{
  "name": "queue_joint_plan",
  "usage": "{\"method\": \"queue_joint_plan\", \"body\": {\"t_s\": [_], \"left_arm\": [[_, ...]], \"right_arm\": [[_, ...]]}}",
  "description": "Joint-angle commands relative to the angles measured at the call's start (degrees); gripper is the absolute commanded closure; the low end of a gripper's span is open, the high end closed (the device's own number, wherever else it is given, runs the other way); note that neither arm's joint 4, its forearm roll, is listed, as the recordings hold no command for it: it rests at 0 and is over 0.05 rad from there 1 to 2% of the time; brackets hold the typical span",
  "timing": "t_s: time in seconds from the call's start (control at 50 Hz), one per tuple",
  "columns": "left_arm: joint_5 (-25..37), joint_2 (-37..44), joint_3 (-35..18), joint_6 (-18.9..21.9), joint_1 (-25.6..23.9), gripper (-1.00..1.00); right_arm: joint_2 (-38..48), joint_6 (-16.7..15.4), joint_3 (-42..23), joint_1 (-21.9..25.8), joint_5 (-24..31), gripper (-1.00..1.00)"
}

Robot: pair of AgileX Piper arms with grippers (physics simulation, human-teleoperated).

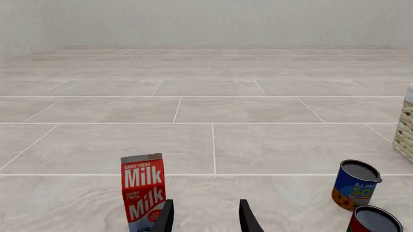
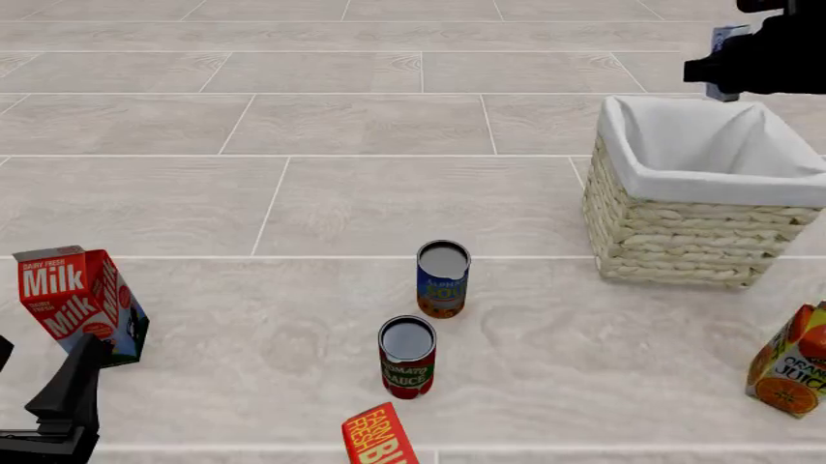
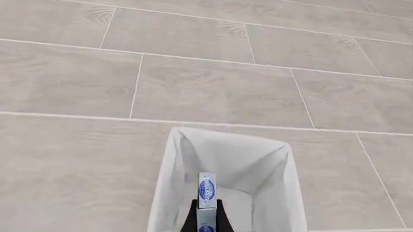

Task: Pick the cream cheese and place it in the basket.

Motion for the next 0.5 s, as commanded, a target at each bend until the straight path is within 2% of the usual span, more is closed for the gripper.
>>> {"method": "queue_joint_plan", "body": {"t_s": [0.02,0.04,0.28,0.4,0.5], "left_arm": [[0.0,0.0,0.0,0.0,0.0,-1.0],[0.0,0.0,0.0,0.0,0.0,-1.0],[0.0,0.0,0.0,0.0,0.0,-1.0],[0.0,0.0,0.0,0.0,0.0,-1.0],[0.0,0.0,0.0,0.0,0.0,-1.0]], "right_arm": [[1.81,1.28,-1.83,-1.22,0.06,1.0],[1.99,2.52,-2.22,-1.32,0.14,1.0],[2.92,2.11,-1.02,-0.92,-0.45,1.0],[3.46,3.33,0.44,-1.81,-1.91,1.0],[3.4,2.64,1.37,-1.97,-2.29,1.0]]}}
